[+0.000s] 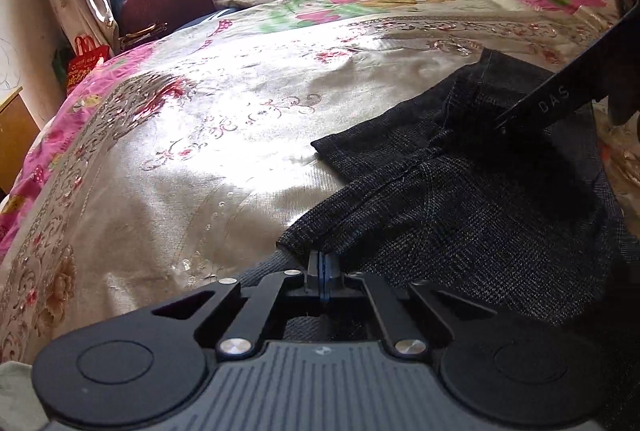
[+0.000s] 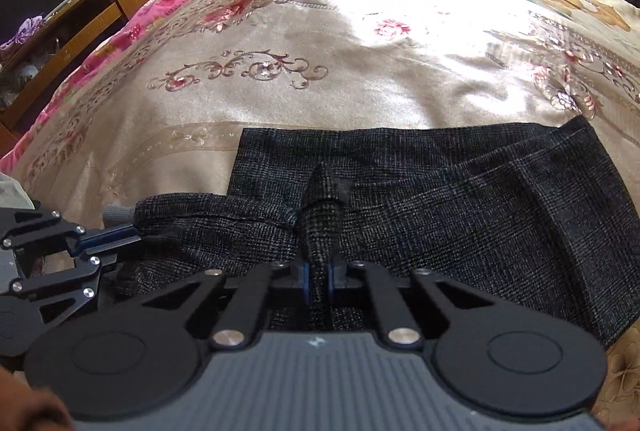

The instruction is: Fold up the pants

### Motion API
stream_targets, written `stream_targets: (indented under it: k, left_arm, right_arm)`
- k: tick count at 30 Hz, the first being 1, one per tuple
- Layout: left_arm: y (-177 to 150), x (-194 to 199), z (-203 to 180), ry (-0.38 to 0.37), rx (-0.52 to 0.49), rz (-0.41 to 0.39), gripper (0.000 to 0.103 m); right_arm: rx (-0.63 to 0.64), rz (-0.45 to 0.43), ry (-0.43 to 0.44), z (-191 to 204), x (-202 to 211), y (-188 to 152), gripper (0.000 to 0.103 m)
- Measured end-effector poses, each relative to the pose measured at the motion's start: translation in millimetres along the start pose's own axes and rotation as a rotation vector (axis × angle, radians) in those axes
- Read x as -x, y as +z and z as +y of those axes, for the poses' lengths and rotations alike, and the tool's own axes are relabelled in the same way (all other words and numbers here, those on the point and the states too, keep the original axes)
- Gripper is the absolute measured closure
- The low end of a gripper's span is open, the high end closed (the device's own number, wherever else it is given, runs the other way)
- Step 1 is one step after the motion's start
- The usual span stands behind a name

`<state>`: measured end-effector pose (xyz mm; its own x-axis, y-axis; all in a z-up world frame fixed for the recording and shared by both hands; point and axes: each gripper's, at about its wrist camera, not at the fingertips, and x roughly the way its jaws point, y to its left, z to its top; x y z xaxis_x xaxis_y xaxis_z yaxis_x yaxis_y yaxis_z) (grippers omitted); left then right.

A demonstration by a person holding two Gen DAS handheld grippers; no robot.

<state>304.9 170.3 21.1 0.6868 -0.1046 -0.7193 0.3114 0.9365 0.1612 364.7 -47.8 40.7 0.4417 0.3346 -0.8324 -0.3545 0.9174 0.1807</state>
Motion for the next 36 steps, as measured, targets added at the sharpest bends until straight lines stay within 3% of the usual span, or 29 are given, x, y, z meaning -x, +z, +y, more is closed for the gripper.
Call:
stream_targets:
  k: [7, 9, 13, 16, 21, 22, 24, 27, 29, 33, 34, 36]
  left_arm:
    - [-7.2, 76.1, -9.6, -0.063, -0.026, -0.14, 0.086]
    - [-11.0, 97.4, -17.3, -0.083, -0.063, -0.166, 0.084]
    - [-24.3, 117.0, -37.5, -0.137, -0.103, -0.167, 0.07]
    - [-39.3, 118.8, -59.1, -0.178, -0.128, -0.155, 0.06]
    - [-59.2, 129.7, -84.1, -0.209, -0.157, -0.124, 0.059]
    - [-63.1, 138.3, -86.4, -0.218, -0.163, -0.123, 0.058]
    - [-68.6, 156.1, -90.3, -0.2, -0.199, -0.137, 0.056]
    - [-70.6, 176.8, -91.2, -0.163, -0.26, -0.183, 0.044]
    - [-65.7, 179.8, -87.0, -0.164, -0.246, -0.191, 0.042]
    - [-52.7, 170.1, -78.7, -0.152, -0.215, -0.213, 0.041]
    - [-49.1, 165.7, -77.5, -0.152, -0.22, -0.214, 0.041]
    - [-41.8, 155.1, -73.6, -0.159, -0.224, -0.208, 0.036]
  right_arm:
    - [0.002, -0.126, 0.074, -0.9, 80.1, -33.8, 0.096]
    - [0.02, -0.153, 0.092, 2.5, 106.8, -59.0, 0.096]
    - [0.068, -0.182, 0.093, 18.3, 148.5, -128.9, 0.096]
    - [0.032, -0.15, 0.102, 24.3, 160.9, -189.9, 0.095]
    - [-0.031, -0.021, 0.086, 27.8, 152.1, -265.9, 0.094]
    - [-0.002, 0.029, 0.065, 31.7, 148.1, -274.5, 0.094]
    - [0.091, 0.031, 0.018, 43.1, 151.4, -284.5, 0.094]
    - [0.085, -0.019, 0.047, 40.5, 174.0, -275.7, 0.094]
    - [0.083, -0.098, 0.058, 36.1, 189.1, -251.3, 0.09]
    - [0.147, -0.207, 0.028, 32.3, 178.8, -191.3, 0.067]
    - [0.175, -0.208, 0.02, 30.9, 167.9, -178.7, 0.056]
    - [0.212, -0.163, 0.026, 27.3, 143.0, -160.5, 0.054]
